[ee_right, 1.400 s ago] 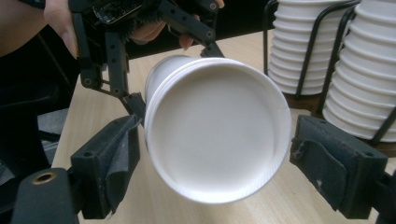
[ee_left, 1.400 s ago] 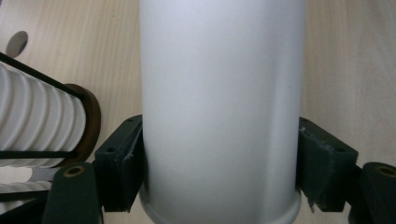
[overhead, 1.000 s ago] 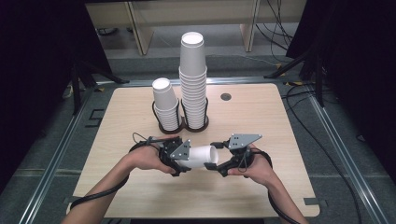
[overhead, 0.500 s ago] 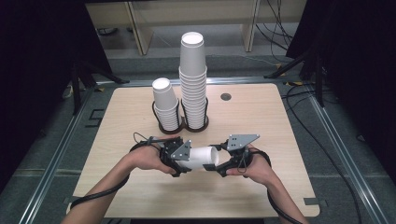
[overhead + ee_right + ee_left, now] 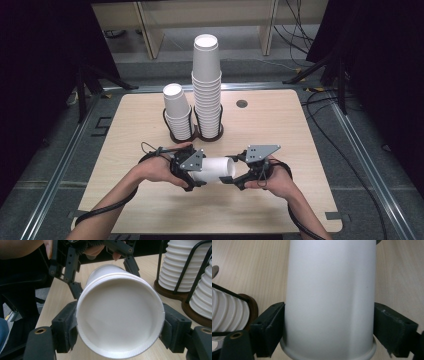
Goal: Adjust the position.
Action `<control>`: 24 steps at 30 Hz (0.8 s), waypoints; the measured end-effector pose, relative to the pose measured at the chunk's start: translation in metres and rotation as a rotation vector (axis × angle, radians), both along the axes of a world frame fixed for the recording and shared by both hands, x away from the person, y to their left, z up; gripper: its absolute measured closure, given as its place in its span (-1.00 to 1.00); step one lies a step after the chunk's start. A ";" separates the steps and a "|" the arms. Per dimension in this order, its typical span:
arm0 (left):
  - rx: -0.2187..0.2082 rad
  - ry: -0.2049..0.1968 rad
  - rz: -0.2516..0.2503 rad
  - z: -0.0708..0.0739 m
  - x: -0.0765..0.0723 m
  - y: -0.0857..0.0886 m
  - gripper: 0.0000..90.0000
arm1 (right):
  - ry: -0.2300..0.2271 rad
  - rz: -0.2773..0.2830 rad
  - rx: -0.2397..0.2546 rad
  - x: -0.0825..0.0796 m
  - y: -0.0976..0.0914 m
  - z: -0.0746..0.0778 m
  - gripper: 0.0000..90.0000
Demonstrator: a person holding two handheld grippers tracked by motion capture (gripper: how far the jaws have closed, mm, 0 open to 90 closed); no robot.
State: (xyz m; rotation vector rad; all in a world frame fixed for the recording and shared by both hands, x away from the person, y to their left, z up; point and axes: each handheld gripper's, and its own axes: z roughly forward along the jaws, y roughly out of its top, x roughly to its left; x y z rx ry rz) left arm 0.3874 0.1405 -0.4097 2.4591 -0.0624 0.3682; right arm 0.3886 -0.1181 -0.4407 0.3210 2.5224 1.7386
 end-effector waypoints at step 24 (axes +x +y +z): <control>-0.372 0.058 0.118 -0.019 -0.004 0.021 -1.00 | -0.025 -0.049 0.088 -0.004 -0.018 -0.007 -0.40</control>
